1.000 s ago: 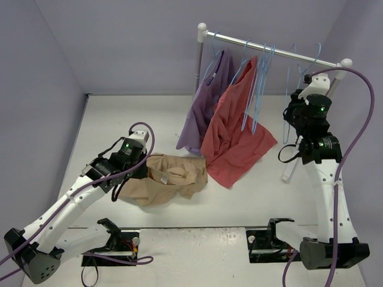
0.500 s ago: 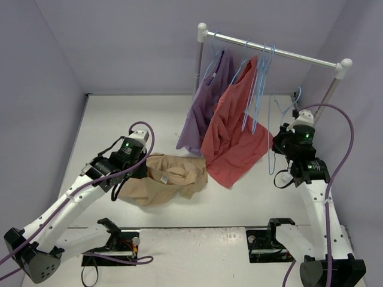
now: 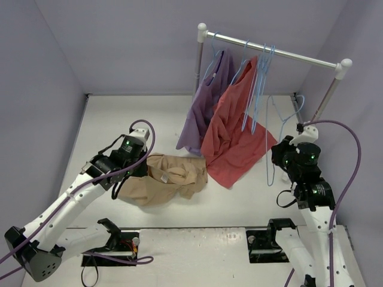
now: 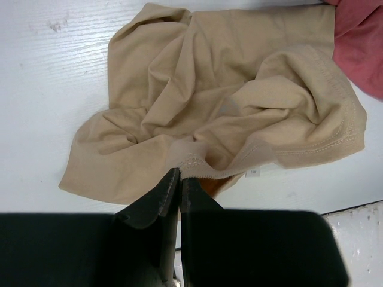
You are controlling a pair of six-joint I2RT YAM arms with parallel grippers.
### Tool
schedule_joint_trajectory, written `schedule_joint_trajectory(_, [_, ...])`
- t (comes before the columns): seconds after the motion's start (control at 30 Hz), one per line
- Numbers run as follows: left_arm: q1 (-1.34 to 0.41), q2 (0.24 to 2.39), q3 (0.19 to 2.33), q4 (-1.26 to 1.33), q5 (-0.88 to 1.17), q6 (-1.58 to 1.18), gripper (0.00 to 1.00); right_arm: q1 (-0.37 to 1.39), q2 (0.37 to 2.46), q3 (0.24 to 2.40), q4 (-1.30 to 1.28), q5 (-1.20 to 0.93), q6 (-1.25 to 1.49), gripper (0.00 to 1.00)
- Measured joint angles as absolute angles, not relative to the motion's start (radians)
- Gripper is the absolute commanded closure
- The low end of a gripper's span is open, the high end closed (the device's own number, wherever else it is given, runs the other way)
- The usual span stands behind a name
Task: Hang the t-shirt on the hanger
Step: Pick up the hanger from the clothesline, then place the T-shirt on the hanger.
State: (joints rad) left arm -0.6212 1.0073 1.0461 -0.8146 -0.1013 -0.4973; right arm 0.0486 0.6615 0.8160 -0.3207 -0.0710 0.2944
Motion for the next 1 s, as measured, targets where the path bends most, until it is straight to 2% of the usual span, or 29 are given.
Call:
schedule_joint_trajectory(0.23, [-0.621, 1.01, 1.062, -0.832, -0.109, -0.497, 1.0, 0.056, 0.617, 0.992, -0.32, -0.079, 0.206, 1.0])
schedule_joint_trajectory(0.47, [-0.619, 1.037, 1.103, -0.838, -0.119, -0.481, 1.0, 0.083, 0.611, 1.117, -0.31, -0.218, 0.105, 1.0])
schedule_joint_trajectory(0.73, [-0.549, 1.088, 1.167, -0.853, -0.115, -0.408, 1.0, 0.114, 0.631, 1.117, -0.31, -0.492, 0.039, 1.0])
schedule_joint_trajectory(1.0, [-0.477, 1.112, 1.218, -0.862, -0.104, -0.346, 1.0, 0.135, 0.59, 1.075, -0.319, -0.582, -0.002, 1.0])
